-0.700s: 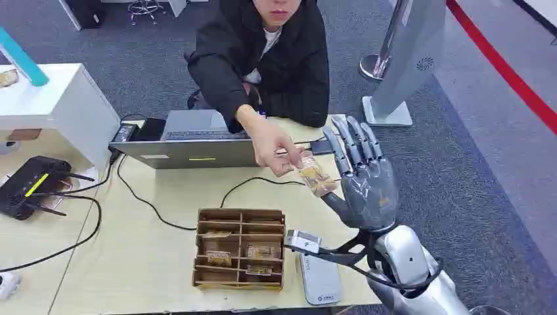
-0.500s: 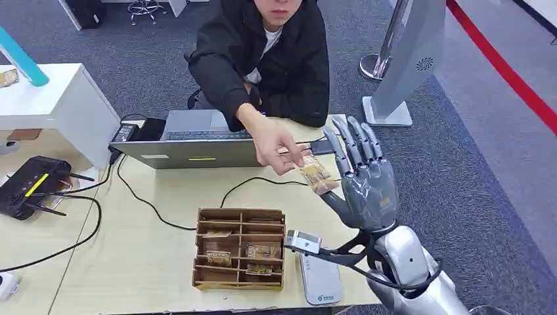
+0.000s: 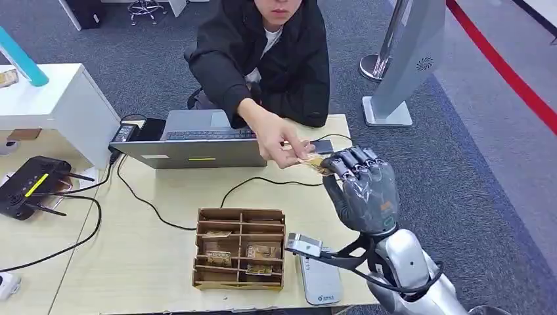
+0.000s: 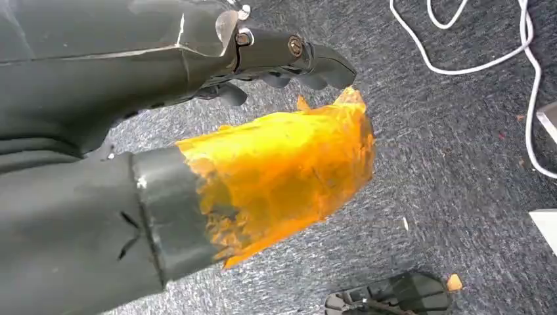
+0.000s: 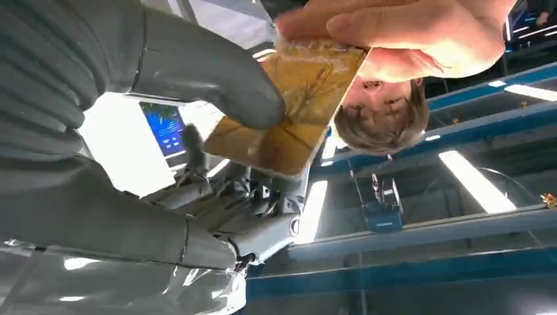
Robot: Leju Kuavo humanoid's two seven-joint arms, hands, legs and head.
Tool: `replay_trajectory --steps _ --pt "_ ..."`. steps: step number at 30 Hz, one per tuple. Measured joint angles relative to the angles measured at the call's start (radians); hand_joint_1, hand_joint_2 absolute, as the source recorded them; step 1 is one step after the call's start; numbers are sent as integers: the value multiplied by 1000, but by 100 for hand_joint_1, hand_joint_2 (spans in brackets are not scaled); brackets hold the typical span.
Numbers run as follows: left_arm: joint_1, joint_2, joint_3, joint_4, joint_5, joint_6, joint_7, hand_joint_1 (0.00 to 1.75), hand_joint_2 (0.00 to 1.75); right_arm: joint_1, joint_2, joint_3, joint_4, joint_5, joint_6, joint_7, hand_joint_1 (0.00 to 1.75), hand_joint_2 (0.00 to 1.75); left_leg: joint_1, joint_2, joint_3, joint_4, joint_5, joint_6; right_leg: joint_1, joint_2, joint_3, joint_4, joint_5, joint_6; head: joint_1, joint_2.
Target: Pass the card to the sensor for recognition and then transmit it.
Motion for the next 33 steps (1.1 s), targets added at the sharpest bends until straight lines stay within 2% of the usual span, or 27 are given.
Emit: replay_trajectory --steps 11,22,33 --pt "0 0 0 0 0 1 0 0 0 4 0 0 -9 -31 -3 -12 175 175 0 0 0 0 0 0 0 0 0 0 0 0 0 0" --pt "1 -5 0 0 5 3 -5 0 0 80 0 -11 -50 -289 42 -85 175 175 0 0 0 0 0 0 0 0 0 0 0 0 0 0" --pt "3 -5 0 0 13 6 -11 0 0 217 0 -56 -93 -460 56 -165 175 175 0 0 0 0 0 0 0 0 0 0 0 0 0 0"
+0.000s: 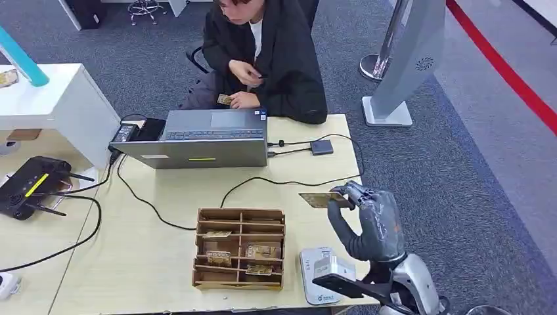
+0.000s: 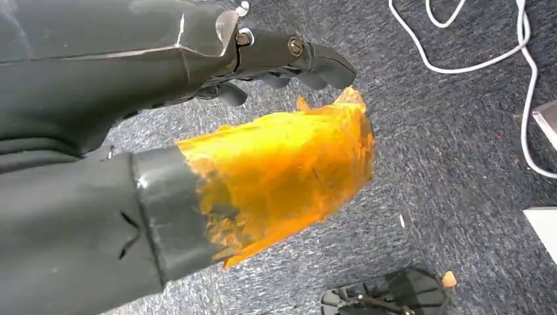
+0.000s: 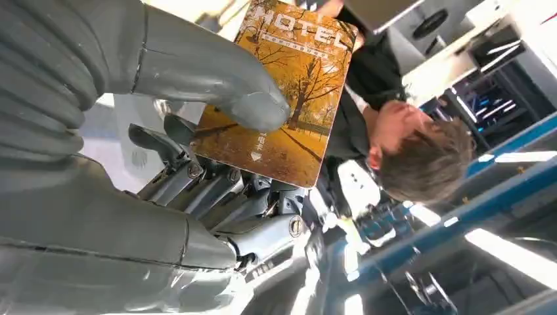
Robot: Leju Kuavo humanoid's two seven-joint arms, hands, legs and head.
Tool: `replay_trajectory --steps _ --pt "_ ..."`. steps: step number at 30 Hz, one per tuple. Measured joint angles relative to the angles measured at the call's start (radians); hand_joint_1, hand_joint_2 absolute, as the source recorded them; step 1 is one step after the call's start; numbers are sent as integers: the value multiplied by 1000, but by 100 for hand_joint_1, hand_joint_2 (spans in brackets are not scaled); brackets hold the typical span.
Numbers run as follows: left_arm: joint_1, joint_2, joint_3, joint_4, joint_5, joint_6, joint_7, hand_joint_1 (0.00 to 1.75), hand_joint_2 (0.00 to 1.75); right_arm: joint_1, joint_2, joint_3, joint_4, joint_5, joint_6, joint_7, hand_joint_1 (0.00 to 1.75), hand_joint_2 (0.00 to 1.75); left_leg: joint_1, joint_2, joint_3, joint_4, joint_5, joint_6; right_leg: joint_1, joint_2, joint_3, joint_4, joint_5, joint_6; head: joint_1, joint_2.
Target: Pass the card to the sensor for recognition and then transmit it.
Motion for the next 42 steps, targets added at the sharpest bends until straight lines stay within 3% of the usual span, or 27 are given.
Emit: replay_trajectory --steps 11,18,42 --pt "2 0 2 0 0 8 -12 0 0 110 3 -35 -28 -158 31 -69 175 175 0 0 0 0 0 0 0 0 0 0 0 0 0 0" --pt "5 0 3 0 0 12 -18 0 0 155 6 -47 -30 -211 47 -71 175 175 0 0 0 0 0 0 0 0 0 0 0 0 0 0" --pt "13 0 18 0 1 29 -28 0 0 196 6 -23 70 -291 3 26 175 175 0 0 0 0 0 0 0 0 0 0 0 0 0 0"
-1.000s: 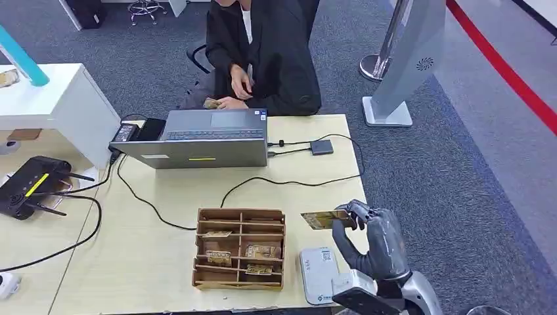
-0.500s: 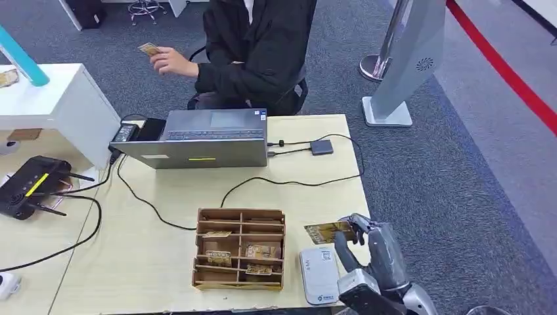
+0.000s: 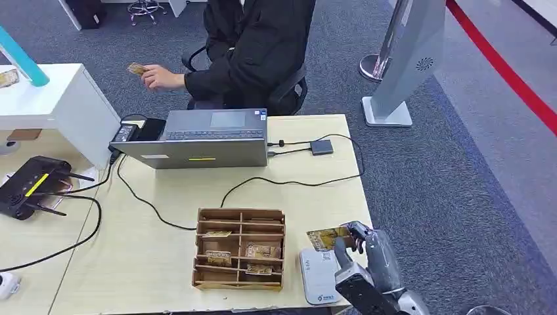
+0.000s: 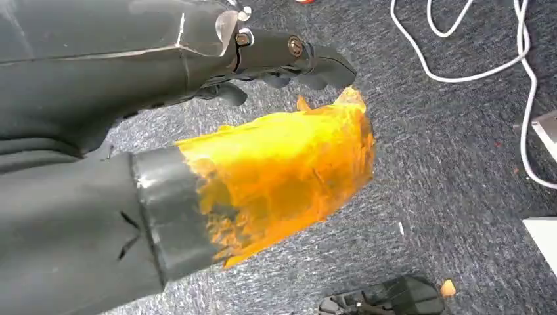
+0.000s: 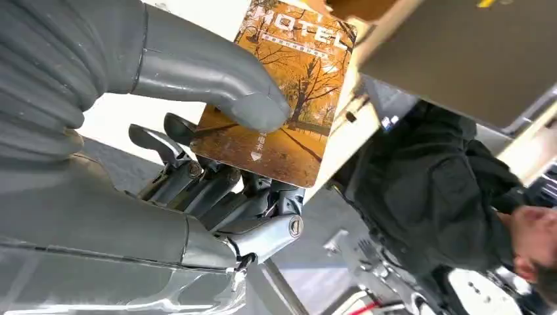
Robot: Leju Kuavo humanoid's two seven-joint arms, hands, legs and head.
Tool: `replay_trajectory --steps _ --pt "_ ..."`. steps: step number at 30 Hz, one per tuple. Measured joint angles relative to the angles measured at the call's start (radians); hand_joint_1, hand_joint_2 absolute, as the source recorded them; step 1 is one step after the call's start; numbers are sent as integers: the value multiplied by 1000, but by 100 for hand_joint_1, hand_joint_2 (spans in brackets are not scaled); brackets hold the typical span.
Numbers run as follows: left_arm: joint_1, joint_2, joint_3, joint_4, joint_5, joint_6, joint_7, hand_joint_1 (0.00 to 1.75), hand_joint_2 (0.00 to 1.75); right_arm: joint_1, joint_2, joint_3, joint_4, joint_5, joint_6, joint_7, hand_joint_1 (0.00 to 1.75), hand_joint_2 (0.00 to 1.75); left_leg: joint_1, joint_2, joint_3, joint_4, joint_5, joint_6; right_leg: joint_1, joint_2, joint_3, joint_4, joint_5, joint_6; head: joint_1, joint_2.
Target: Pass the card to the sensor for recognition and then transmit it.
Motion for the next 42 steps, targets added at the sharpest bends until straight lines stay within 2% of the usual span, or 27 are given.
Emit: replay_trajectory --steps 42 --pt "1 0 10 0 -6 13 -2 0 0 -19 0 87 192 -57 -23 98 175 175 0 0 0 0 0 0 0 0 0 0 0 0 0 0"
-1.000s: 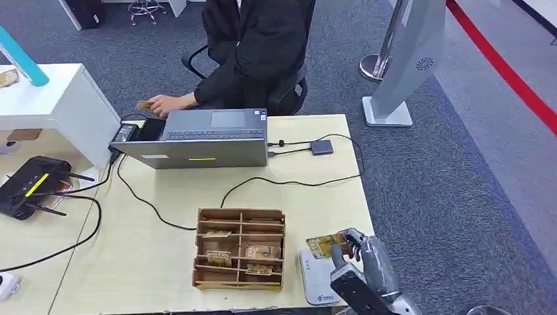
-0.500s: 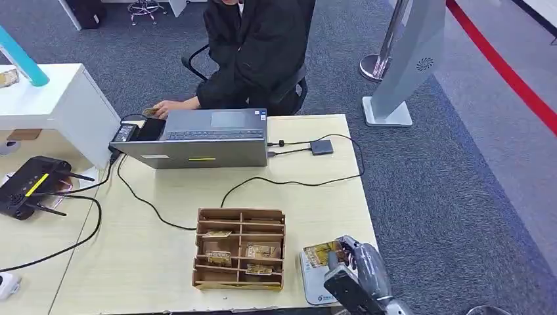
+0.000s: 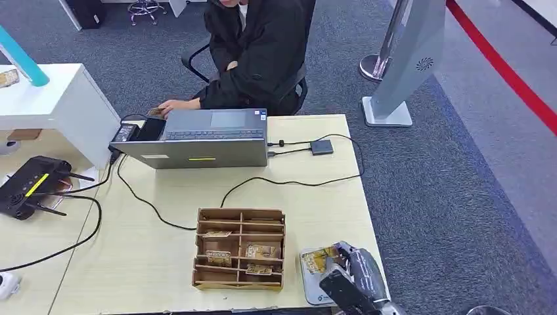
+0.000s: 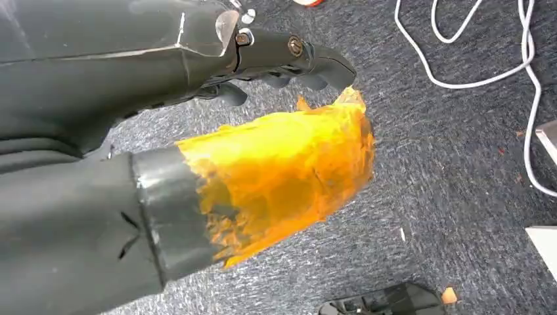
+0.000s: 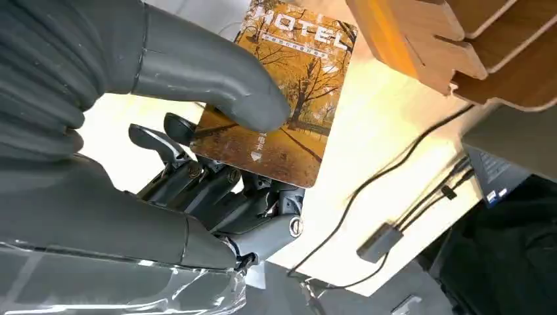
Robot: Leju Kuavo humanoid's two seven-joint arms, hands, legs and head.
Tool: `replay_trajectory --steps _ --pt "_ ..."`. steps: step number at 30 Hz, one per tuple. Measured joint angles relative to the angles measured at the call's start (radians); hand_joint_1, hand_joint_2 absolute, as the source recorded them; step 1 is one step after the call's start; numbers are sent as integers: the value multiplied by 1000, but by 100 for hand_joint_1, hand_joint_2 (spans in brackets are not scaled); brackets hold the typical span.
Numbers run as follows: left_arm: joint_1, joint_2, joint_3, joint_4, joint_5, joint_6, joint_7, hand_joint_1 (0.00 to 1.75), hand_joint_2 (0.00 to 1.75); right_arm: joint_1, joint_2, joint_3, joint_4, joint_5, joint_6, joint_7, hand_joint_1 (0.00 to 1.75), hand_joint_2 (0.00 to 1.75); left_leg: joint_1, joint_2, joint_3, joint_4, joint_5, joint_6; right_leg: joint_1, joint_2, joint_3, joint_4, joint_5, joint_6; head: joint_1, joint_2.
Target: Pass the card to the sensor for recognition and then transmit it.
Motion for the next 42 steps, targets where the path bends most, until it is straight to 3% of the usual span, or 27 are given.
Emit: replay_trajectory --steps 42 --pt "1 -18 7 0 9 38 0 0 0 -40 -9 35 118 -14 -5 55 175 175 0 0 0 0 0 0 0 0 0 0 0 0 0 0"
